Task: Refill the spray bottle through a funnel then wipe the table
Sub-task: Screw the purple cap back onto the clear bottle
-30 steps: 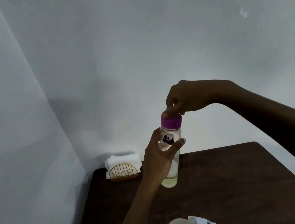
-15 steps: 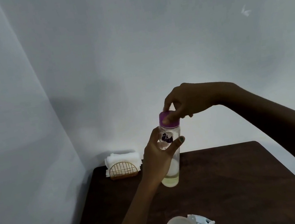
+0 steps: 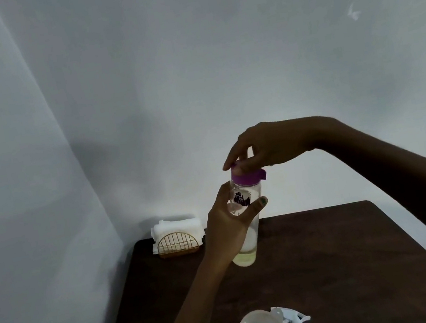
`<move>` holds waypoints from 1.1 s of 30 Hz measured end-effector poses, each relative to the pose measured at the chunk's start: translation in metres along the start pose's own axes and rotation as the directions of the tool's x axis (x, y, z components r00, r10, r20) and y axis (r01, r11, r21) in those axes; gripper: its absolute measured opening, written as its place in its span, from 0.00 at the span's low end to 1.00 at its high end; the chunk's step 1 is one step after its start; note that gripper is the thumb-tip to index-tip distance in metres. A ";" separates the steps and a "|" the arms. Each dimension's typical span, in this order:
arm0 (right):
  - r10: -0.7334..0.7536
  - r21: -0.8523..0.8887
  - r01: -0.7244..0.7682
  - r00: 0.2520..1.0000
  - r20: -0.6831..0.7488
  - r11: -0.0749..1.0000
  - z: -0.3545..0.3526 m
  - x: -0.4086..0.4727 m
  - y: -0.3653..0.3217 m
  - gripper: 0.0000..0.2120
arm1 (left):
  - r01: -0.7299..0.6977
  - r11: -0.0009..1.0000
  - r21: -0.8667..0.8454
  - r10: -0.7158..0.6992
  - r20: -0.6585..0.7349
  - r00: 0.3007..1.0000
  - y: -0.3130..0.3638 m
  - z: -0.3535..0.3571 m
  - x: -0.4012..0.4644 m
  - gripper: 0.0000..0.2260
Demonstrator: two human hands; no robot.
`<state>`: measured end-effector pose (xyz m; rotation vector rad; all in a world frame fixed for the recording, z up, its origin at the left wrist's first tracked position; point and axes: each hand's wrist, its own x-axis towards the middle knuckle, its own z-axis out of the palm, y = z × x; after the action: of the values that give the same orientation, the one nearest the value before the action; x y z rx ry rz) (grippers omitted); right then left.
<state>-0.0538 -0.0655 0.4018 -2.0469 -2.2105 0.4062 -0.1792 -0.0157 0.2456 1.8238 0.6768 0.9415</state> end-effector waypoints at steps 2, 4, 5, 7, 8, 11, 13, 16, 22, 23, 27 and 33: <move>0.103 -0.118 -0.108 0.994 -0.046 0.987 0.006 0.006 0.001 0.22 | 0.000 1.000 0.001 0.000 0.000 1.000 0.000 0.001 -0.001 0.23; 0.191 -0.231 -0.209 0.977 -0.098 0.950 0.009 0.010 0.004 0.32 | 0.009 1.000 -0.003 -0.009 0.012 1.000 0.000 0.001 -0.002 0.23; 0.204 -0.233 -0.226 0.972 -0.115 0.946 0.008 0.009 0.005 0.34 | 0.015 1.000 -0.007 -0.015 0.019 1.000 0.001 0.000 -0.002 0.24; 0.158 -0.114 -0.165 0.985 -0.067 0.980 0.002 0.005 0.008 0.30 | 0.025 1.000 -0.016 -0.025 0.026 0.999 0.000 -0.001 -0.001 0.24; 0.119 -0.027 -0.119 0.993 -0.008 0.993 -0.001 0.001 0.007 0.23 | 0.031 0.999 -0.020 -0.030 0.026 0.999 -0.001 -0.001 -0.001 0.24; 0.016 0.088 -0.025 0.994 0.107 0.996 -0.001 -0.004 0.007 0.24 | 0.037 0.999 -0.030 -0.036 0.019 0.999 -0.004 -0.001 0.000 0.25; 0.010 0.029 -0.011 0.999 0.049 1.000 0.004 -0.001 0.009 0.23 | 0.036 0.999 -0.025 -0.036 0.019 0.999 -0.004 0.000 0.000 0.27; 0.015 -0.001 -0.015 1.000 -0.022 1.000 0.009 0.003 0.011 0.21 | 0.041 0.998 -0.045 -0.041 0.013 0.999 -0.004 0.003 -0.001 0.26; 0.002 -0.014 -0.002 0.999 -0.042 1.000 0.017 0.007 0.013 0.20 | 0.060 0.997 -0.042 -0.059 0.010 0.998 -0.012 0.005 -0.002 0.27; -0.002 -0.001 0.002 0.999 -0.049 1.000 0.019 0.008 0.014 0.20 | 0.065 0.997 -0.037 -0.065 0.004 0.998 -0.013 0.005 -0.001 0.27; -0.006 0.082 0.013 0.996 -0.093 0.997 0.030 0.013 0.020 0.22 | 0.086 0.996 -0.012 -0.086 -0.016 0.996 -0.022 0.004 0.001 0.24; 0.042 0.098 -0.045 0.999 0.032 0.994 0.061 0.028 0.039 0.27 | 0.159 0.987 -0.039 -0.158 0.037 0.987 -0.049 0.015 -0.001 0.22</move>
<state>-0.0345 -0.0428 0.3302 -2.0538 -2.1194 0.5420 -0.1695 -0.0041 0.1964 1.7180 0.7639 0.8127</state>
